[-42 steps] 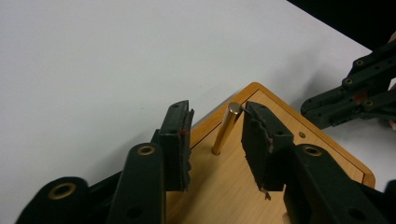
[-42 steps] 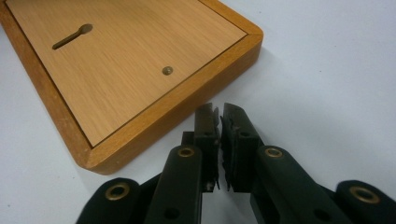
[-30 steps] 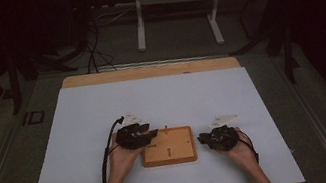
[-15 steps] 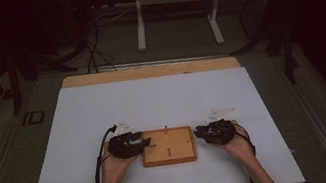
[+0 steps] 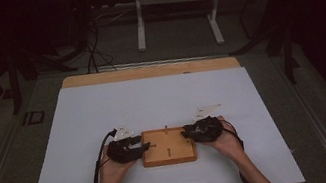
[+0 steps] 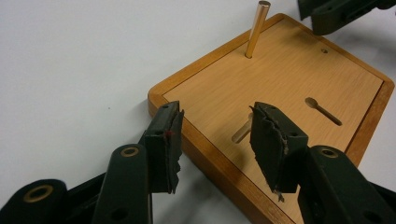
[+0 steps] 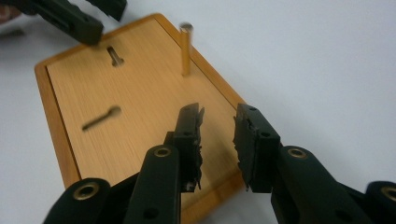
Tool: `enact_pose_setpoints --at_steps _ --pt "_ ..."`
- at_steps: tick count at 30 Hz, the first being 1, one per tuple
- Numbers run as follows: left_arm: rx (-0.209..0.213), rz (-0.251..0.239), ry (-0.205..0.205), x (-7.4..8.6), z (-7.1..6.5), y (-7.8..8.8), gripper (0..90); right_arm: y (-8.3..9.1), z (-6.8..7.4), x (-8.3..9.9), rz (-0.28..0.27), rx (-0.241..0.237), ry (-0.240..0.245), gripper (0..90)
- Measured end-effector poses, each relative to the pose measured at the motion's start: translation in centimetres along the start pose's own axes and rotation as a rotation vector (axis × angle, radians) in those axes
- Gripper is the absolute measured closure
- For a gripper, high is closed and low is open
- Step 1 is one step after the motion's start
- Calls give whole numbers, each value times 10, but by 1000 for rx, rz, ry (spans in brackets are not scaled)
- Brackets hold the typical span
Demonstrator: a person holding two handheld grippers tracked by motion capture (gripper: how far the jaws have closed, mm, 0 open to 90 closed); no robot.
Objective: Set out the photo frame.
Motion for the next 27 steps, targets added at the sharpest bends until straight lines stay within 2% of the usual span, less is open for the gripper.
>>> enact_pose_setpoints --at_steps 3,6,8,14,22,27 --pt "0 2 -3 0 0 -1 531 -10 3 -9 -16 -21 1 702" --pt "-2 -1 -4 0 0 -1 532 -12 3 -11 -18 -25 0 703" --pt "-3 -8 -6 0 0 0 531 -22 6 -19 -15 -30 13 705" --pt "12 -12 -28 -2 -3 1 532 -34 6 -28 -19 -46 10 740" --pt "15 -2 -46 -2 -6 -1 533 -47 10 -36 -13 -46 27 834" --pt "19 -1 -42 -2 -6 -1 535 -45 9 -35 -8 -52 21 843"
Point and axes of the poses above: each handheld gripper's, and its own axes: y roughly backward along the jaws, x roughly out of its underside, z roughly to its left, the point moved 1 cm from there along -y, roughly forward along the jaws, and after that the axes turned 3 degrees about y, right-handed, at the moved point
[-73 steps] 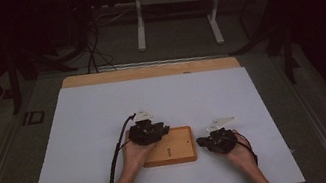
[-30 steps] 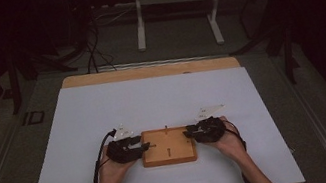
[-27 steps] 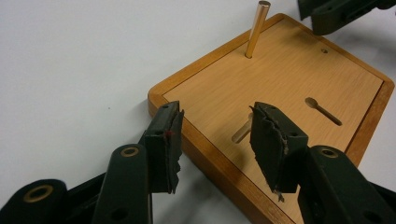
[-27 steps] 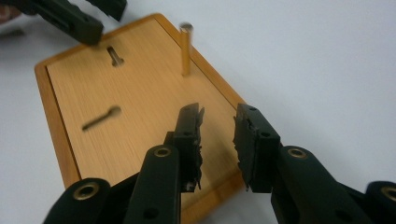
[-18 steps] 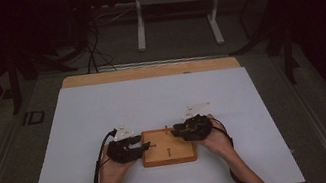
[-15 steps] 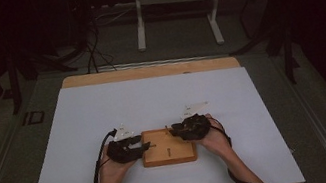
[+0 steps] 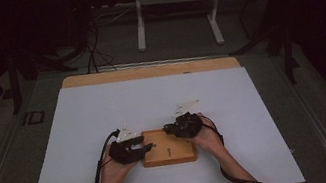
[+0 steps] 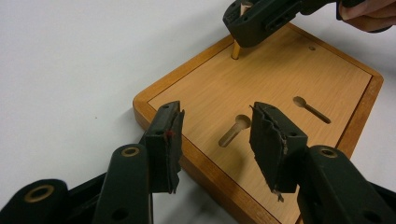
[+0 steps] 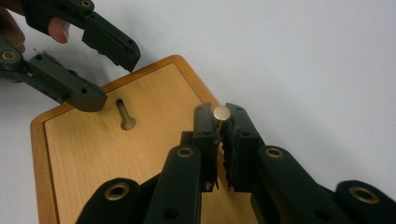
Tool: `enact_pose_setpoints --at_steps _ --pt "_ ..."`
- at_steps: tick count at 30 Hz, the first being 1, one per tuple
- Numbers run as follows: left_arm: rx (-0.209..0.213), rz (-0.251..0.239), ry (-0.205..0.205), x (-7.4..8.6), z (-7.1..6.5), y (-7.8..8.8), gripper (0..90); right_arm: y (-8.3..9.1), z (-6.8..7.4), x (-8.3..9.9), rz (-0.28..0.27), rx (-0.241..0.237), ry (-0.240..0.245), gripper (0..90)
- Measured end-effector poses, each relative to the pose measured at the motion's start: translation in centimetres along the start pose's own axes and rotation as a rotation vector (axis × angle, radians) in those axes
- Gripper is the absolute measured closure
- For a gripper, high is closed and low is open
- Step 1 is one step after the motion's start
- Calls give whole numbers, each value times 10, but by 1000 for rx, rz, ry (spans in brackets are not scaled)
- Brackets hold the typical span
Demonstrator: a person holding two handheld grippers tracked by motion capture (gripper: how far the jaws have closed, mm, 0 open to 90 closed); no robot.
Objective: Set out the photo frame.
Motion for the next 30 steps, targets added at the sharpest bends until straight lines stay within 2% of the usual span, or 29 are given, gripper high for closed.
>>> enact_pose_setpoints --at_steps 9,21,23,29,30 --pt "3 5 1 0 1 0 535 3 -1 1 5 11 -2 843" --pt "7 10 -2 0 0 0 535 -1 -6 3 -25 -18 -33 806" --pt "29 -2 18 0 2 1 535 -2 -6 3 -28 -23 -33 811" --pt "24 -11 23 0 3 4 535 -3 -6 2 -11 -39 -38 834" --pt "40 -14 28 0 3 4 535 -3 -8 2 -5 -53 -54 837"
Point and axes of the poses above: each handheld gripper's, and its own axes: y roughly backward along the jaws, x roughly out of its underside, z roughly to its left, the point moved 1 cm from there along -y, roughly forward along the jaws, and after that the axes turned 3 degrees about y, right-handed, at the moved point
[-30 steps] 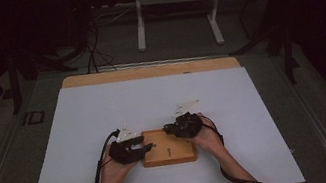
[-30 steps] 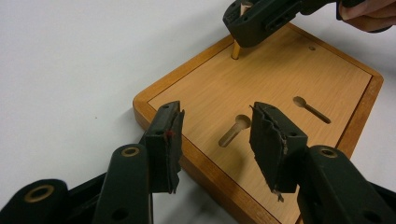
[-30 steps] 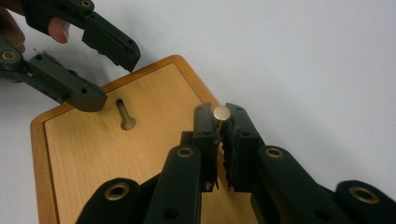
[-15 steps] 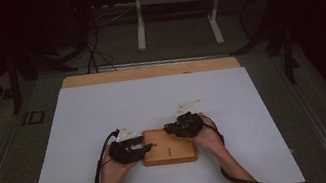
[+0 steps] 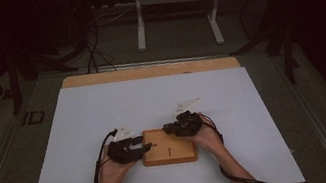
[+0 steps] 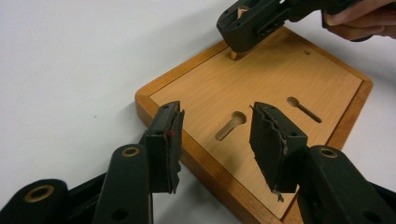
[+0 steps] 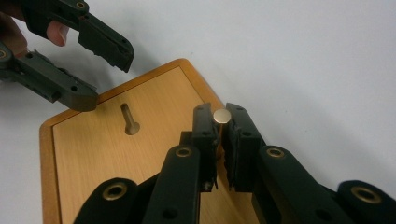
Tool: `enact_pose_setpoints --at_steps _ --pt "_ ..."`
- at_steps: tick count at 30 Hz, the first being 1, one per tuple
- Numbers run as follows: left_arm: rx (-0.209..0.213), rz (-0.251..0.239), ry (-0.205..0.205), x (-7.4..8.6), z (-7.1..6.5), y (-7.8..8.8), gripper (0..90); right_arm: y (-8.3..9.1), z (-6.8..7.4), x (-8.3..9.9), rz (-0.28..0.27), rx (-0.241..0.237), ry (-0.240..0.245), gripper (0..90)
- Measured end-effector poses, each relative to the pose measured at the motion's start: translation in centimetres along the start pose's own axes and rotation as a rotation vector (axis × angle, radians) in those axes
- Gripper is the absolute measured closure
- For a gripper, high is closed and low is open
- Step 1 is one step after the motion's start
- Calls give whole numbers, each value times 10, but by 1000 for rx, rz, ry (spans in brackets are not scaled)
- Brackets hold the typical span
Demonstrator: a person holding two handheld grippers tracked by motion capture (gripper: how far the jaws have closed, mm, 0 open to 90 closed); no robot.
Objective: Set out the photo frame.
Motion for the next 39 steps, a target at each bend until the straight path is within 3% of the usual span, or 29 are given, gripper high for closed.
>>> enact_pose_setpoints --at_steps 14,28,30,32,35,39 --pt "6 5 -17 0 -2 0 532 0 -7 -2 20 -53 -34 839" --pt "34 -2 -83 4 -12 6 494 -1 -16 -4 30 -104 -76 841" --pt "42 -7 -96 4 -14 6 466 -2 -21 -3 17 -129 -113 841" --pt "47 -10 -103 4 -15 7 462 -2 -22 -3 15 -132 -116 841" --pt "17 -19 -120 4 -16 10 448 -2 -22 -4 19 -133 -114 842" --pt "40 -20 -121 6 -14 13 435 -3 -23 -4 19 -135 -118 842"
Point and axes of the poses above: each handheld gripper's, and its own axes: y roughly backward along the jaws, x roughly out of its underside, z roughly to its left, the point moved 1 cm from there along -y, roughly forward along the jaws, and after that the axes turned 3 degrees about y, right-handed, at the moved point
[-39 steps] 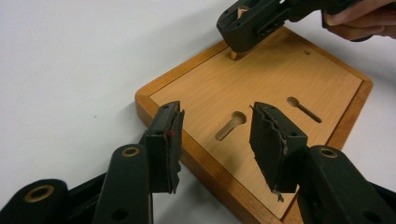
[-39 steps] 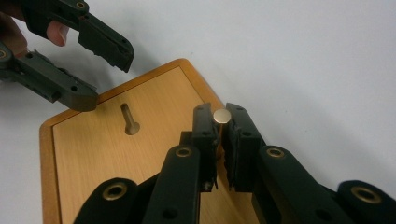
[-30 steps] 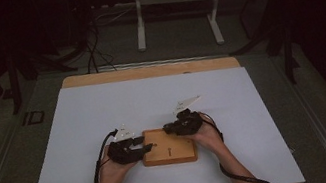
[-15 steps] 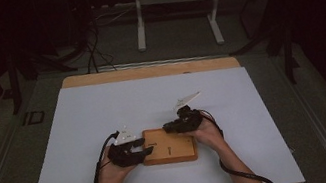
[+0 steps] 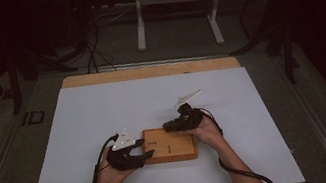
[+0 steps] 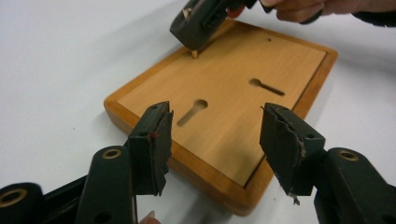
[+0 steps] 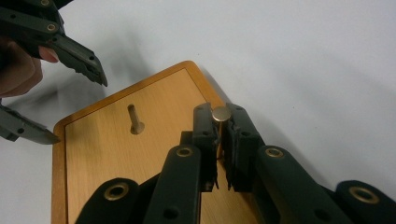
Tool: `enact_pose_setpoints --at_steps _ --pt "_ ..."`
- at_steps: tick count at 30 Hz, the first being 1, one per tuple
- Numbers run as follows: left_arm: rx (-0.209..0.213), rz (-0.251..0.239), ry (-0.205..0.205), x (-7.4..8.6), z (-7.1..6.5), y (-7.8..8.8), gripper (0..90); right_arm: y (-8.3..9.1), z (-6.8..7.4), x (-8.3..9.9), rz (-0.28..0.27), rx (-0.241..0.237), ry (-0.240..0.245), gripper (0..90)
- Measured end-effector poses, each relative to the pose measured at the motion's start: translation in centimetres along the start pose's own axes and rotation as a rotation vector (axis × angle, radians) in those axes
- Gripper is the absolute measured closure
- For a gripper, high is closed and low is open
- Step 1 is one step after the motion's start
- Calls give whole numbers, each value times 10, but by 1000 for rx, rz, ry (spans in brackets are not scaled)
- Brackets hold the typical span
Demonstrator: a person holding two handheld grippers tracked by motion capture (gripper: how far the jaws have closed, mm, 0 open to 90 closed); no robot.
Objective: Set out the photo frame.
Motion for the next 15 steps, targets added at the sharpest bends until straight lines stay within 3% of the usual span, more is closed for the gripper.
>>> enact_pose_setpoints --at_steps 7,15 --pt "17 -5 -91 2 -9 0 410 0 -3 0 -10 -11 -21 842" --pt "-23 35 -171 7 -15 -1 328 0 -5 -1 -3 -21 -30 842"
Point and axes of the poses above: each handheld gripper's, and its own axes: y roughly backward along the jaws, x roughly out of its underside, z roughly to its left, the point moved 1 cm from there along -y, roughly forward along the jaws, and after that the axes turned 3 degrees about y, right-handed, at the moved point
